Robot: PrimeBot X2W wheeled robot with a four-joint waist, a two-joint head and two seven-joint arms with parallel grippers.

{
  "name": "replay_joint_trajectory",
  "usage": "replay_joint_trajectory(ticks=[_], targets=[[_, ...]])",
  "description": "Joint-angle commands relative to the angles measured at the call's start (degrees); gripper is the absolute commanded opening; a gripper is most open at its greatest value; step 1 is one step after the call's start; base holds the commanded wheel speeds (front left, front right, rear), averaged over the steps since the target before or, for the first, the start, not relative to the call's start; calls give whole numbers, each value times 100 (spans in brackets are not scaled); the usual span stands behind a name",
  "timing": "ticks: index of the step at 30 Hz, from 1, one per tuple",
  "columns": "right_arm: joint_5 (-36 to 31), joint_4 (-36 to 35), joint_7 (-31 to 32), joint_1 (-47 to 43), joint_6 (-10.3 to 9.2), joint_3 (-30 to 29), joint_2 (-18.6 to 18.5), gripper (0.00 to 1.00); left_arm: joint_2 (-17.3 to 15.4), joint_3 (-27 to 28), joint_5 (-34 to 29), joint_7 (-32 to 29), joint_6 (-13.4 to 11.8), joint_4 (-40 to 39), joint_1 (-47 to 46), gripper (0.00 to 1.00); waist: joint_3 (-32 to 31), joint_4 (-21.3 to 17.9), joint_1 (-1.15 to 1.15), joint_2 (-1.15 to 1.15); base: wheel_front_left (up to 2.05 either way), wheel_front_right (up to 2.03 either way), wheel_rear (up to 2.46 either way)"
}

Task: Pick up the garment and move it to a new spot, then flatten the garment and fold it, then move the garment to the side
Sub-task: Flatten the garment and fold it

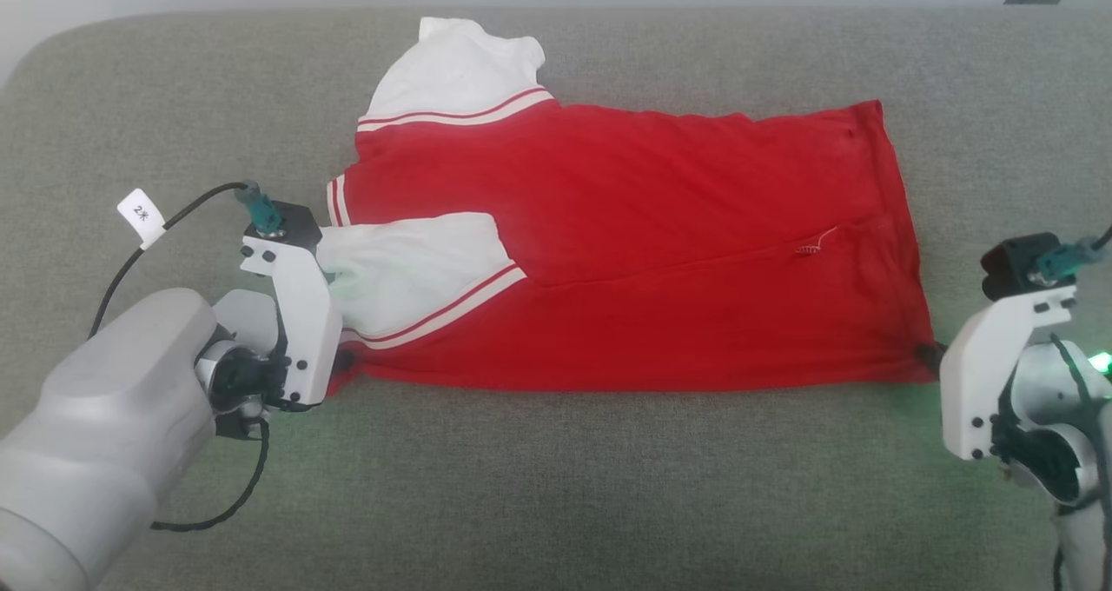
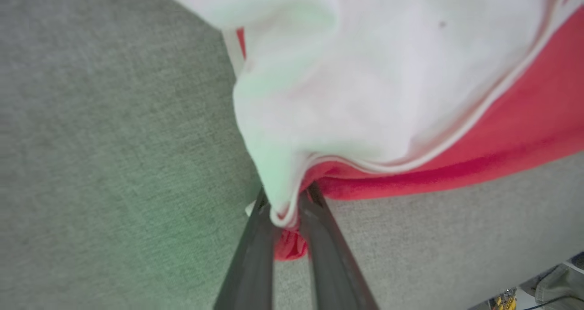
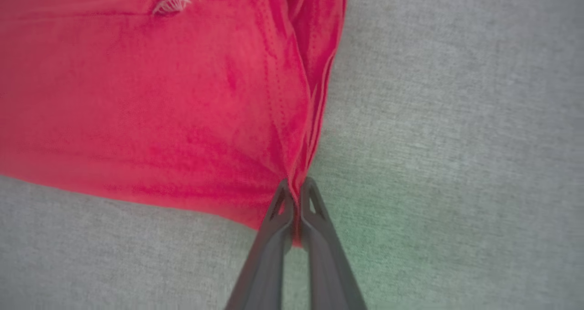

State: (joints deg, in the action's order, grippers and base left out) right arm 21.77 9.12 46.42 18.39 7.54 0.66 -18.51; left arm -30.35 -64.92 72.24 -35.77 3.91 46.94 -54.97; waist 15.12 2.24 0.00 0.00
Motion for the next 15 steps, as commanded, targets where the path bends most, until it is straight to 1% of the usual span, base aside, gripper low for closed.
replay_joint_trajectory(ticks=[1, 6, 8, 11, 15], targets=[[18, -75, 66, -99, -9, -40, -85, 0, -161, -47, 33, -46, -159, 69, 108, 0, -31, 16, 0, 0, 0, 0, 0], [111, -534, 371, -360, -10, -74, -290, 0, -448, -108, 9, -318, -410, -410, 219, 0, -111, 63, 0, 0, 0, 0, 0], [168, -736, 499, -489, -10, -110, -367, 0, -595, -132, -13, -403, -552, -706, 275, 0, -137, 77, 0, 0, 0, 0, 0], [238, -1015, 688, -725, -10, -184, -447, 0, -803, -146, 32, -521, -839, -1251, 414, 0, -169, 97, 0, 0, 0, 0, 0], [337, -1327, 972, -1088, -10, -313, -418, 0, -1114, -205, 82, -663, -1249, -2144, 707, 0, -168, 111, 0, 0, 0, 0, 0]])
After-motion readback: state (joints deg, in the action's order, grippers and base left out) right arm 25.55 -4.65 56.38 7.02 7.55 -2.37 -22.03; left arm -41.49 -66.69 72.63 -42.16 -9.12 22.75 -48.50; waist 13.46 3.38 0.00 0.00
